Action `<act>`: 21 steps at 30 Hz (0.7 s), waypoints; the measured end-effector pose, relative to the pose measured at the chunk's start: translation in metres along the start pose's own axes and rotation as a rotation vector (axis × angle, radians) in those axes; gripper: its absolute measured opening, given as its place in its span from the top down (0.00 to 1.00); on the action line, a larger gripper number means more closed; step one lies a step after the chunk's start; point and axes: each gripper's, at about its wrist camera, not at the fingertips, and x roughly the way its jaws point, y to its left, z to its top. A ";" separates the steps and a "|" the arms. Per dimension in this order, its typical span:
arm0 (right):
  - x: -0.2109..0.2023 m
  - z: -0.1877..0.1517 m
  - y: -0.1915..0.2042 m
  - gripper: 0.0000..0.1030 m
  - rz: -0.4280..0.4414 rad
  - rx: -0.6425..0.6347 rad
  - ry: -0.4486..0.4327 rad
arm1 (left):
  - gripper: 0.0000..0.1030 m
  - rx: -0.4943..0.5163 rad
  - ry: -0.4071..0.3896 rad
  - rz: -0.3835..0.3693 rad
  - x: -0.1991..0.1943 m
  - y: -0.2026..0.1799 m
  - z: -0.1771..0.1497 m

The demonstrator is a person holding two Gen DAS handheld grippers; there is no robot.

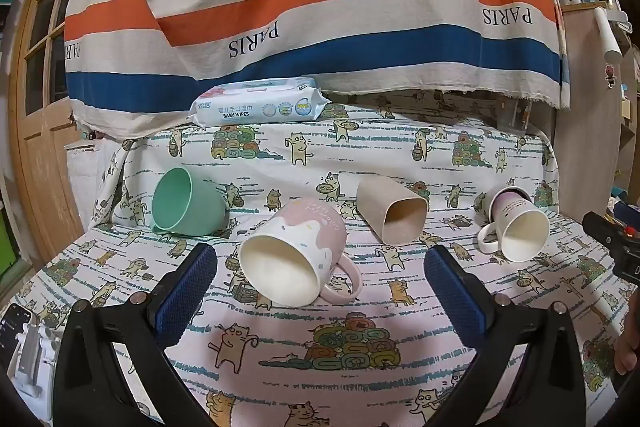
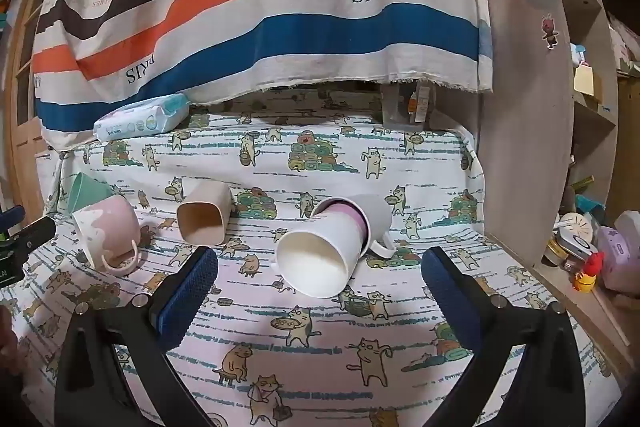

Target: Flip cup upside down

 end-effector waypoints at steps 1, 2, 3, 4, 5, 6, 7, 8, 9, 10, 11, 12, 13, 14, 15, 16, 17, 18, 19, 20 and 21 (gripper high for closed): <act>0.000 0.000 0.001 0.00 -0.010 -0.020 -0.009 | 0.00 0.002 0.001 0.001 0.000 0.000 0.000; 0.000 0.000 0.002 0.00 -0.009 -0.020 -0.008 | 0.00 0.003 0.002 0.001 0.000 0.000 0.000; 0.001 0.000 0.002 0.00 -0.009 -0.019 -0.009 | 0.00 0.001 0.000 0.000 0.000 0.000 0.000; -0.002 -0.001 0.001 0.00 -0.006 -0.005 -0.027 | 0.00 0.000 -0.001 -0.001 0.000 0.000 0.000; -0.002 -0.001 0.001 0.00 -0.006 -0.006 -0.026 | 0.00 0.001 -0.002 -0.003 0.000 0.000 0.000; -0.001 0.000 0.000 0.00 -0.005 -0.002 -0.017 | 0.00 0.001 -0.002 -0.003 0.000 0.000 0.000; -0.001 0.000 0.000 0.00 -0.005 -0.001 -0.013 | 0.00 0.001 -0.002 -0.003 0.000 0.000 0.000; -0.001 -0.001 0.000 0.00 -0.005 -0.001 -0.013 | 0.00 0.002 -0.003 -0.002 0.000 0.000 0.000; -0.001 0.000 0.000 0.00 -0.004 -0.001 -0.013 | 0.00 0.002 -0.003 -0.002 0.000 0.000 0.000; -0.001 0.001 -0.001 0.00 -0.003 0.002 -0.014 | 0.00 0.003 -0.003 -0.002 0.000 0.000 0.000; 0.000 0.002 -0.002 0.00 -0.002 0.001 -0.013 | 0.00 0.003 -0.003 -0.002 0.000 0.000 0.000; -0.003 0.001 -0.002 0.00 -0.003 -0.001 -0.013 | 0.00 0.002 -0.004 -0.002 0.000 0.000 0.000; -0.002 0.001 -0.002 0.00 -0.013 0.001 -0.012 | 0.00 0.002 -0.004 -0.002 0.000 0.000 0.000; -0.003 0.000 -0.003 0.00 -0.034 0.006 -0.012 | 0.00 0.002 -0.003 -0.002 0.000 0.000 0.000; -0.002 0.000 -0.004 0.00 -0.045 0.012 -0.011 | 0.00 0.002 -0.003 -0.003 0.000 0.000 0.000; -0.001 0.000 -0.003 0.00 -0.048 0.016 -0.010 | 0.00 0.002 -0.003 -0.004 0.000 0.000 0.000; -0.001 0.000 -0.003 0.00 -0.055 0.019 -0.009 | 0.00 0.002 -0.004 -0.006 -0.001 0.000 0.000; -0.001 0.000 -0.003 0.00 -0.062 0.018 -0.008 | 0.00 0.003 -0.006 -0.010 -0.001 -0.001 0.000; 0.000 -0.001 -0.003 0.00 -0.061 0.018 -0.007 | 0.00 0.004 -0.007 -0.014 -0.004 -0.003 0.000; 0.000 -0.001 -0.003 0.00 -0.058 0.019 -0.008 | 0.00 0.005 -0.007 -0.015 -0.006 -0.004 0.001; 0.000 -0.001 -0.004 0.00 -0.056 0.020 -0.007 | 0.00 0.006 -0.006 -0.014 -0.004 -0.005 0.000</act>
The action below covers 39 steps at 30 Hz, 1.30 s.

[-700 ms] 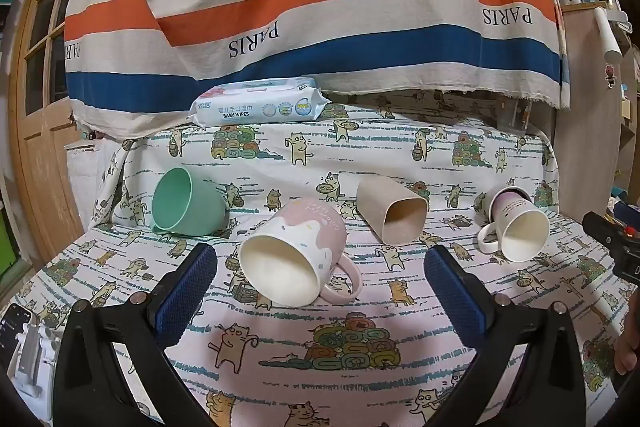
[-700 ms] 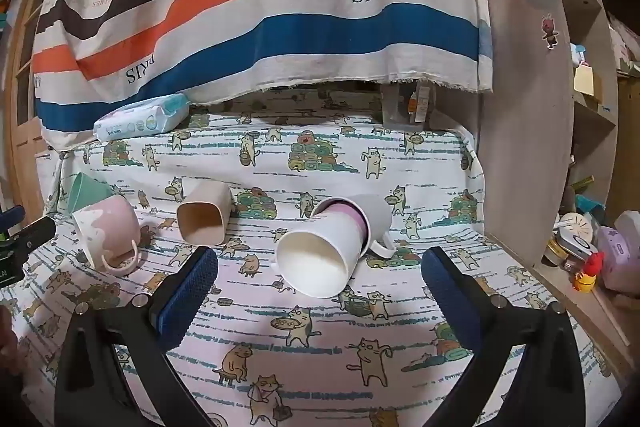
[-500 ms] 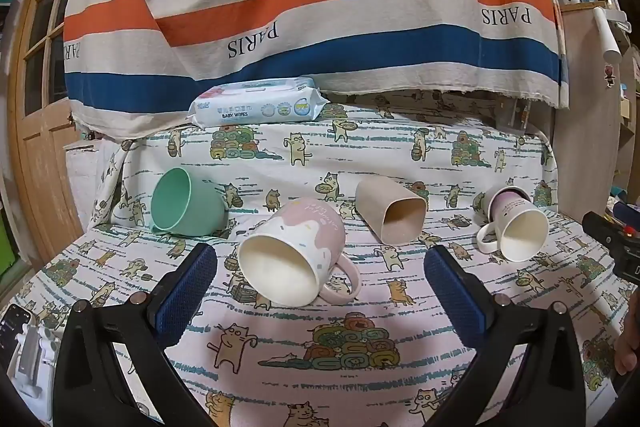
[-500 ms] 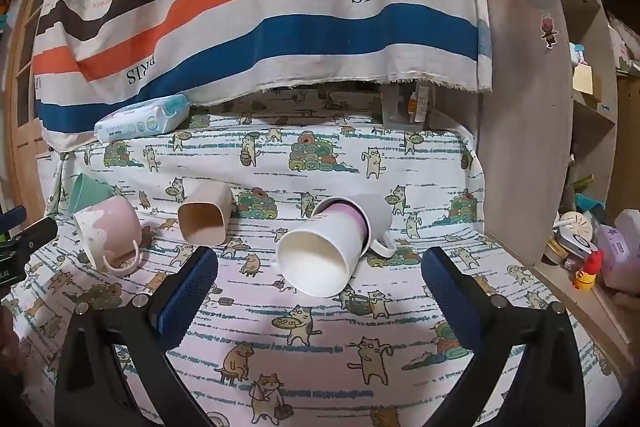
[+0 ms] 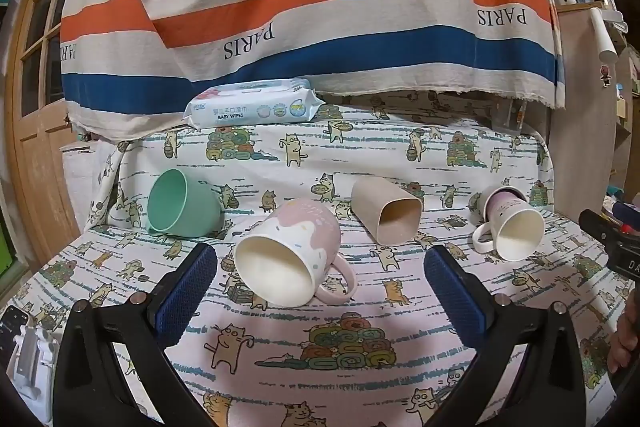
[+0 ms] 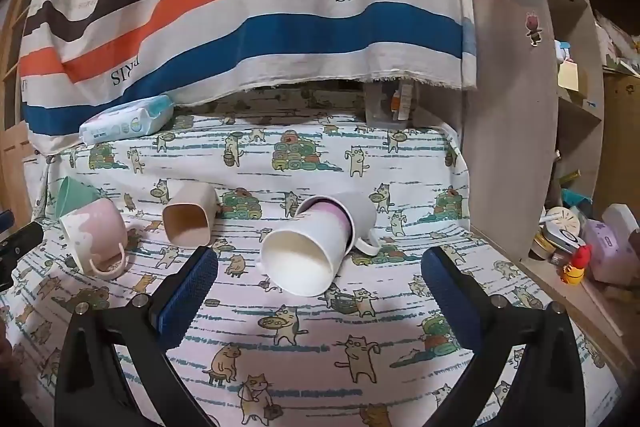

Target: Flip cup upside down

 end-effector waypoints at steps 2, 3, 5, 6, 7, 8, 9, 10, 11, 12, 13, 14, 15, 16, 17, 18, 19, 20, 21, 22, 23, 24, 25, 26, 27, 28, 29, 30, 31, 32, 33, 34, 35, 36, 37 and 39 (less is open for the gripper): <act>0.000 0.002 -0.003 0.00 0.005 0.001 0.002 | 0.00 0.000 0.000 0.000 0.000 0.000 0.000; 0.000 0.002 -0.003 0.00 0.016 -0.002 0.003 | 0.00 -0.001 0.001 0.001 0.001 0.000 0.001; 0.001 0.001 0.002 0.00 0.034 -0.019 0.008 | 0.00 -0.001 0.001 0.000 0.001 0.001 0.001; 0.001 0.001 0.004 0.00 0.038 -0.026 0.011 | 0.00 -0.002 0.000 0.000 0.000 0.001 0.001; 0.002 0.001 0.005 0.00 0.042 -0.029 0.014 | 0.00 -0.002 0.000 0.000 0.000 0.001 0.001; 0.002 0.001 0.005 0.00 0.043 -0.027 0.016 | 0.00 -0.001 0.001 0.000 0.001 0.001 0.001; 0.002 0.001 0.005 0.00 0.042 -0.025 0.017 | 0.00 -0.001 0.000 0.000 0.001 0.001 0.001; 0.002 0.001 0.005 0.00 0.041 -0.023 0.017 | 0.00 -0.002 0.001 -0.001 0.001 0.001 0.001; 0.002 0.001 0.005 0.00 0.040 -0.022 0.016 | 0.00 -0.002 0.001 -0.001 0.002 0.000 0.002; 0.001 0.001 0.005 0.00 0.039 -0.023 0.014 | 0.00 -0.002 0.001 0.000 0.002 0.000 0.001; 0.002 0.001 0.004 0.00 0.040 -0.023 0.016 | 0.00 -0.002 0.000 -0.001 0.002 0.000 0.001; 0.001 0.001 0.004 0.00 0.038 -0.022 0.015 | 0.00 -0.002 0.000 -0.001 0.002 0.000 0.001; 0.002 0.002 0.004 0.00 0.037 -0.019 0.016 | 0.00 -0.001 0.000 -0.001 0.002 0.000 0.001; 0.001 0.001 0.003 0.00 0.034 -0.017 0.014 | 0.00 -0.001 0.000 -0.002 0.002 0.000 0.001; 0.000 0.001 0.003 0.00 0.033 -0.016 0.013 | 0.00 -0.001 0.001 -0.004 0.002 0.000 0.001; 0.000 0.002 0.004 0.00 0.032 -0.017 0.012 | 0.00 -0.001 0.001 -0.003 0.002 0.000 0.002; 0.000 0.002 0.003 0.00 0.033 -0.018 0.012 | 0.00 -0.001 0.001 -0.003 0.002 0.000 0.002; 0.000 0.003 0.003 0.00 0.033 -0.018 0.013 | 0.00 -0.001 0.001 -0.004 0.002 0.000 0.002; 0.000 0.001 0.003 0.00 0.032 -0.017 0.013 | 0.00 -0.001 0.002 -0.004 0.002 0.000 0.002; 0.000 0.001 0.003 0.00 0.032 -0.017 0.011 | 0.00 0.000 0.001 -0.004 0.002 0.000 0.002; -0.001 0.002 0.003 0.00 0.032 -0.017 0.010 | 0.00 0.000 0.000 -0.004 0.002 0.000 0.001; 0.000 0.002 0.003 0.00 0.032 -0.017 0.011 | 0.00 0.000 0.001 -0.004 0.002 0.000 0.001; 0.000 0.002 0.003 0.00 0.032 -0.017 0.013 | 0.00 -0.001 0.001 -0.004 0.002 0.000 0.002; 0.000 0.002 0.003 0.00 0.032 -0.017 0.013 | 0.00 0.000 0.001 -0.004 0.002 0.000 0.001; 0.000 0.001 0.003 0.00 0.032 -0.017 0.012 | 0.00 0.000 0.001 -0.004 0.002 0.000 0.001; 0.000 0.001 0.003 0.00 0.032 -0.017 0.011 | 0.00 0.000 0.001 -0.004 0.002 0.000 0.001; 0.000 0.002 0.003 0.00 0.032 -0.017 0.011 | 0.00 0.000 0.001 -0.004 0.002 0.000 0.001; 0.000 0.001 0.003 0.00 0.032 -0.017 0.011 | 0.00 0.000 0.001 -0.004 0.002 0.000 0.001; 0.000 0.002 0.003 0.00 0.032 -0.017 0.011 | 0.00 0.000 0.001 -0.004 0.002 0.000 0.001; 0.000 0.002 0.003 0.00 0.032 -0.017 0.011 | 0.00 0.000 0.001 -0.004 0.002 0.000 0.001; 0.000 0.002 0.003 0.00 0.032 -0.017 0.012 | 0.00 0.000 0.001 -0.004 0.002 0.000 0.001; 0.000 0.001 0.003 0.00 0.032 -0.017 0.012 | 0.00 0.000 0.001 -0.004 0.002 0.000 0.001; 0.000 0.002 0.003 0.00 0.032 -0.017 0.011 | 0.00 0.000 0.001 -0.004 0.002 0.000 0.001; 0.000 0.001 0.003 0.00 0.032 -0.017 0.011 | 0.00 0.000 0.001 -0.004 0.002 0.000 0.001; 0.000 0.002 0.003 0.00 0.032 -0.017 0.011 | 0.00 0.000 0.001 -0.004 0.002 0.000 0.001; 0.000 0.002 0.003 0.00 0.032 -0.017 0.011 | 0.00 0.000 0.001 -0.004 0.002 0.000 0.001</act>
